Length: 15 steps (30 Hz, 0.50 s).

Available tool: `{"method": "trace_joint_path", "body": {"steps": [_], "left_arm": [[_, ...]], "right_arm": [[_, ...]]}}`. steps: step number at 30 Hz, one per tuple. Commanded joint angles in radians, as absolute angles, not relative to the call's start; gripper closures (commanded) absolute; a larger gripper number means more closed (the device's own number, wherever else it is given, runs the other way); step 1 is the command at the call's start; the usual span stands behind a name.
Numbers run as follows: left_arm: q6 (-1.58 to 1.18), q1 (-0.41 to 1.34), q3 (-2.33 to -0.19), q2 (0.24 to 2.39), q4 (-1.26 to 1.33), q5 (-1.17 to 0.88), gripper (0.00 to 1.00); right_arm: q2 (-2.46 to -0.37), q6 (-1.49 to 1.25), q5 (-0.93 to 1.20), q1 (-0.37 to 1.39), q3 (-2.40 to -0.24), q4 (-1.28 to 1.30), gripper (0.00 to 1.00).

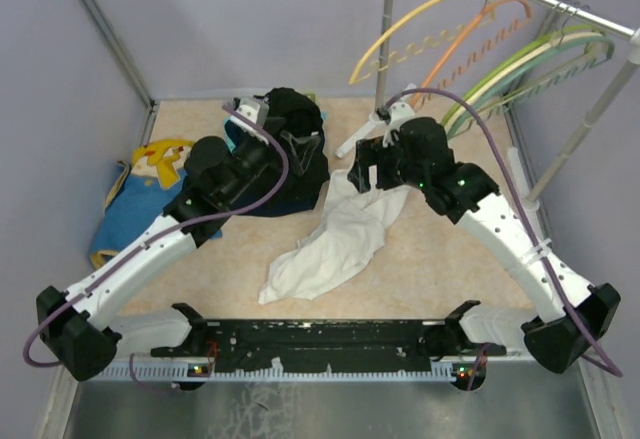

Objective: Remove the t-shirt from the hanger
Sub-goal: Place the hanger on the clothesline.

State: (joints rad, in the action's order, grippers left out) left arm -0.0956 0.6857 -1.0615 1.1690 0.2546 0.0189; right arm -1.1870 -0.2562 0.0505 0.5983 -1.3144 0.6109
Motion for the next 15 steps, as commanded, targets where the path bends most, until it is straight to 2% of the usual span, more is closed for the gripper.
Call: {"method": "trace_joint_path", "body": {"steps": [1,3,9,15], "left_arm": [[-0.153,0.692,-0.968,1.099,0.176,0.055,0.01],[-0.163,0.692,-0.932,1.079,0.176,0.059,0.01],[-0.179,0.692,-0.843,1.032,0.176,0.061,0.01],[-0.183,0.692,-0.792,0.982,0.166,0.068,0.00]], "right_arm": [[-1.167,-0.298,0.004,0.613,-1.209,0.601,0.19],[-1.197,-0.315,-0.027,0.614,-1.159,0.617,0.12],[-1.244,-0.379,-0.041,0.614,-1.000,0.479,0.06],[-1.353,-0.392,-0.057,0.614,-0.981,0.397,0.04]]}}
